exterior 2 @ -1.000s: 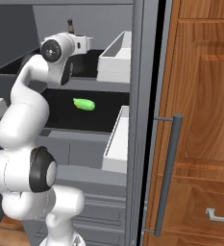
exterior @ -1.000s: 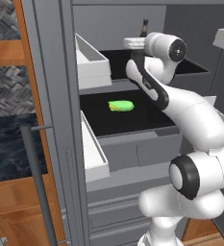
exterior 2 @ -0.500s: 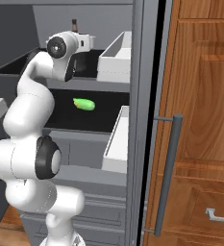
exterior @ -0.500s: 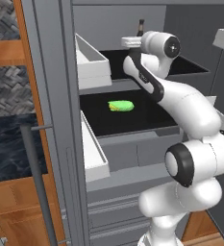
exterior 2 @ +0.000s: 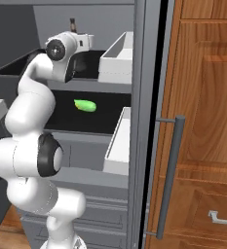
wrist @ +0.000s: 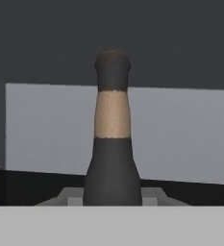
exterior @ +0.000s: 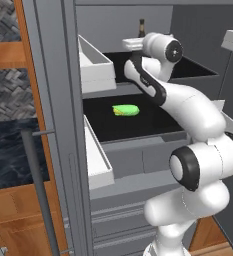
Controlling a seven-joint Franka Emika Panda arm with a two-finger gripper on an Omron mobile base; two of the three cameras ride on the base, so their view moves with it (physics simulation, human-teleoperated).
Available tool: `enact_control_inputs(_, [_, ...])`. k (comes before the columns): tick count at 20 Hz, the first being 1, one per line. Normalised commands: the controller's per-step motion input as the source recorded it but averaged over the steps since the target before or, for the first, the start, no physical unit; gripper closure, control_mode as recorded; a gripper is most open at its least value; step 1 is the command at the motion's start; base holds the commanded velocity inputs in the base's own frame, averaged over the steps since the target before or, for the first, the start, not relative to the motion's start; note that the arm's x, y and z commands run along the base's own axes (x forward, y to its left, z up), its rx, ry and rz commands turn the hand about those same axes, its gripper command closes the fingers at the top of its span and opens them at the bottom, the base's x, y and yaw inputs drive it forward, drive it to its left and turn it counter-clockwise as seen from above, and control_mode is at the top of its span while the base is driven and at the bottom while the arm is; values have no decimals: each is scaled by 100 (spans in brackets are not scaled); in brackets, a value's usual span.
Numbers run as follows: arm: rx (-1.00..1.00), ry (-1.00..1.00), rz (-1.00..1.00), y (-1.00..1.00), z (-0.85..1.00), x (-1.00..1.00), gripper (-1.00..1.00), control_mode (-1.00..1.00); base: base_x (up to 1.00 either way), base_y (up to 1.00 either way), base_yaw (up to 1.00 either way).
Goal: Place the liquor on the top shelf of the fridge to keep it out of children's reach, and place the corn and bell pepper on lower shelves for easy access.
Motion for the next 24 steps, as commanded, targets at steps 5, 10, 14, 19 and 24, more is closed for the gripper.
enact_control_inputs(5, [-1, -26, 1, 12, -60, 8, 100, -100, 0, 0, 0])
enact_control_inputs(10, [0, -14, 0, 0, -11, 38, 100, -100, 0, 0, 0])
enact_control_inputs(14, [0, 0, 0, 0, 0, 51, 100, -100, 0, 0, 0])
enact_control_inputs(19, [0, 0, 0, 0, 0, 43, 100, -100, 0, 0, 0])
enact_control_inputs(24, [0, 0, 0, 0, 0, 31, -100, -100, 0, 0, 0])
